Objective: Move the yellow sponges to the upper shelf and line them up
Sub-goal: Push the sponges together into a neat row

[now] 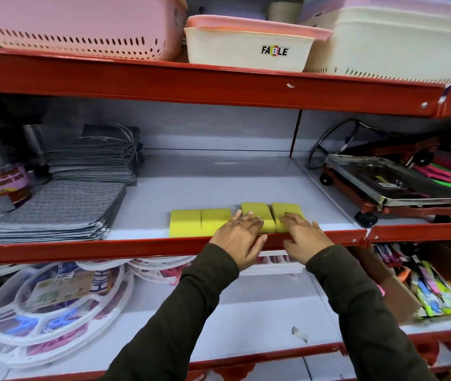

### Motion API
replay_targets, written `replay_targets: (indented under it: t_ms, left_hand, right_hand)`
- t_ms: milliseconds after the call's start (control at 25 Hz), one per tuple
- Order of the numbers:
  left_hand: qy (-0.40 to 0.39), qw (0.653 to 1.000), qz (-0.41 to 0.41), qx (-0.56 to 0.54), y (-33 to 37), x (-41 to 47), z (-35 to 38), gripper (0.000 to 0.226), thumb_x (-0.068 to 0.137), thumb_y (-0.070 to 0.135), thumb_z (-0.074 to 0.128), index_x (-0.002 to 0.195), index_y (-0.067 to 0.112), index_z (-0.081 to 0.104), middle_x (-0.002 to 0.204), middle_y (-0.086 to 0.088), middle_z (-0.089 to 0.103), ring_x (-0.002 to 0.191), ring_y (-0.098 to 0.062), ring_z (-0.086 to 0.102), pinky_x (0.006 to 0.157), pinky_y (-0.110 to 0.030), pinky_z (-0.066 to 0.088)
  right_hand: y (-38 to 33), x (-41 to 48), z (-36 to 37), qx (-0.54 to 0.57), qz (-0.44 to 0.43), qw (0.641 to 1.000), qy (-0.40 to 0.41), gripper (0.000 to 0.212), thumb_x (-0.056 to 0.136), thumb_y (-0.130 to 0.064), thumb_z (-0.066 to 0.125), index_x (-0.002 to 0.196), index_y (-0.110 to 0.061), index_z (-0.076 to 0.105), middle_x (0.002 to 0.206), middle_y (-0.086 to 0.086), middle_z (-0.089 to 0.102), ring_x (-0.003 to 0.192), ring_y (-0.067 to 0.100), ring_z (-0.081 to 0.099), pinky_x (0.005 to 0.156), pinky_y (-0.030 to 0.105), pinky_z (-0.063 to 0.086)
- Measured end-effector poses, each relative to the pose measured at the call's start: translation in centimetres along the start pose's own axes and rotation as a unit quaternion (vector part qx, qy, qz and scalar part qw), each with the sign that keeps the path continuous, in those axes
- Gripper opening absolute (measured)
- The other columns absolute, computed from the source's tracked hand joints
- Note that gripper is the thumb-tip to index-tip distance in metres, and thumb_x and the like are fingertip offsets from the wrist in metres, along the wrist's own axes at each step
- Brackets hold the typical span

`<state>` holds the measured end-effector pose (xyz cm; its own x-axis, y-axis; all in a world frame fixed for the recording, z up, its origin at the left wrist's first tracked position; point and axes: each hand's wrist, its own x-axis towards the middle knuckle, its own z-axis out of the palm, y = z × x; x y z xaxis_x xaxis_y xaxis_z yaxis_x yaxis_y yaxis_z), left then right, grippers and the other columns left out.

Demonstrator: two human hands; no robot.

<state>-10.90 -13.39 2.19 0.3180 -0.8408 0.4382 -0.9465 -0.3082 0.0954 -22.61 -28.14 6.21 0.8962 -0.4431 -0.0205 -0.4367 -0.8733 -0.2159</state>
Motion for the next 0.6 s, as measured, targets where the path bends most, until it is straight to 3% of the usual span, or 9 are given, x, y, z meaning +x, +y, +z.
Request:
replay_targets:
  t_ms: [120, 360, 600]
  left_hand:
    - [-0.046, 0.999, -0.023, 0.01, 0.8, 0.5, 1.1, 0.077, 0.094, 0.048, 0.011, 0.136, 0.002, 0.056, 0.143, -0.018, 0.056, 0.137, -0.03, 0.049, 0.121, -0.04, 0.024]
    - [0.037, 0.996, -0.022, 0.077, 0.6, -1.4, 1.8, 0.053, 0.098, 0.041, 0.033, 0.115, 0.008, 0.071, 0.119, -0.011, 0.073, 0.112, -0.024, 0.069, 0.109, -0.042, 0.044]
    - [0.055, 0.994, -0.033, 0.083, 0.9, -2.0, 1.3, 0.051, 0.098, 0.041, 0.035, 0.113, 0.009, 0.071, 0.111, -0.009, 0.076, 0.103, -0.021, 0.072, 0.112, -0.042, 0.039]
  right_hand:
    - [0.7, 0.0, 0.5, 0.0, -0.01, 1.0, -0.009, 0.07, 0.085, -0.016, 0.05, 0.151, -0.018, 0.028, 0.162, 0.001, 0.021, 0.149, 0.019, 0.023, 0.122, 0.052, 0.013]
    - [0.9, -0.6, 0.9, 0.01, -0.052, 0.999, 0.0, 0.067, 0.085, -0.015, 0.049, 0.15, -0.021, 0.031, 0.161, -0.005, 0.024, 0.148, 0.015, 0.024, 0.123, 0.049, 0.008]
    - [0.1, -1.0, 1.5, 0.017, -0.07, 0.997, 0.011, 0.069, 0.085, -0.014, 0.049, 0.15, -0.028, 0.03, 0.158, -0.006, 0.027, 0.148, 0.013, 0.024, 0.123, 0.049, 0.004]
